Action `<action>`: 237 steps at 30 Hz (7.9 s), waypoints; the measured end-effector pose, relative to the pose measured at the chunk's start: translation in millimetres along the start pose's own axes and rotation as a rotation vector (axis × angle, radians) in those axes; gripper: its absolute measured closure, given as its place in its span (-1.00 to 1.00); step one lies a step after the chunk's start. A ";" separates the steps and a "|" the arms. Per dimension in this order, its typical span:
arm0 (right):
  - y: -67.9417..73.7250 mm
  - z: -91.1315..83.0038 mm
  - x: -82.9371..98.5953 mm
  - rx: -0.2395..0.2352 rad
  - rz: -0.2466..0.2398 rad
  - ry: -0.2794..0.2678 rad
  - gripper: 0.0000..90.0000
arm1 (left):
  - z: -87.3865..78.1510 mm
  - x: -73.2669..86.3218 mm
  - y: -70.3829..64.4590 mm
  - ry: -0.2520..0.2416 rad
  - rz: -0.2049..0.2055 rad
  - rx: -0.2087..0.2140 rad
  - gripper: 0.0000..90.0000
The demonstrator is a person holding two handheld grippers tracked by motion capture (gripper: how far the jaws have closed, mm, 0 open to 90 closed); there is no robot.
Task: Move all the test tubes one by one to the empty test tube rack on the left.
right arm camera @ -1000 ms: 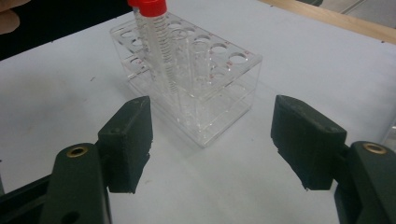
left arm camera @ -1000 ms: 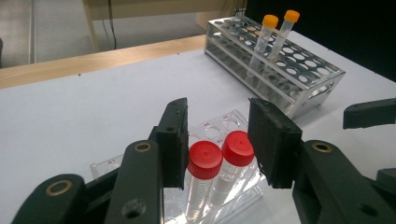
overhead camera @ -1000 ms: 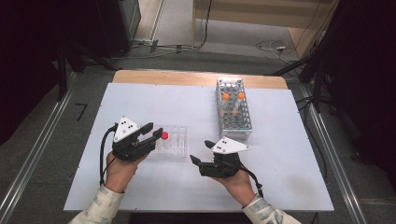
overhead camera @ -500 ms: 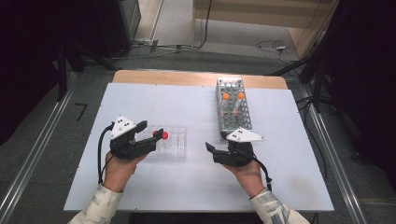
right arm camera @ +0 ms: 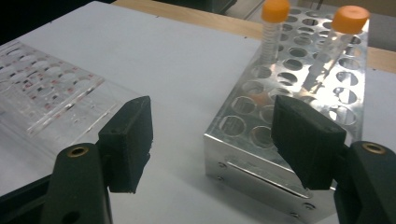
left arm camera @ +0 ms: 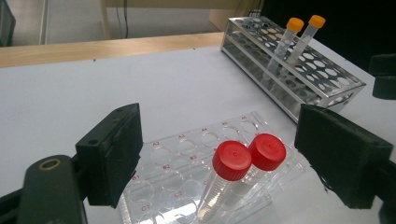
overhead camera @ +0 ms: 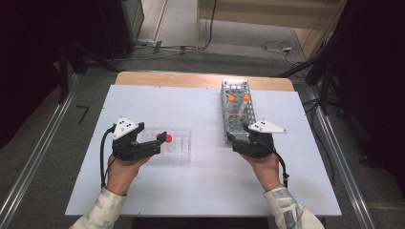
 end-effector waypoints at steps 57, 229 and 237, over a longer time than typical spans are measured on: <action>-99.3 76.4 -45.9 0.048 0.011 0.040 0.51 | -2.3 -1.1 -9.6 -0.006 0.020 0.048 -0.83; 107.7 -0.7 16.6 -0.308 -0.320 0.054 -0.34 | -51.0 -11.3 -16.6 -0.065 0.125 0.012 0.55; 107.9 0.2 17.3 -0.305 -0.320 0.057 -0.34 | -47.3 -14.4 -5.6 -0.083 0.109 -0.025 0.55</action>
Point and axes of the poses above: each handheld gripper's, and its own axes: z roughly forward along the jaws, x roughly out of its underside, y roughly to its left, the point moved 7 cm from there along z, roughly forward along the jaws, and after that the axes turned 13 degrees about y, right-handed, at the moved point
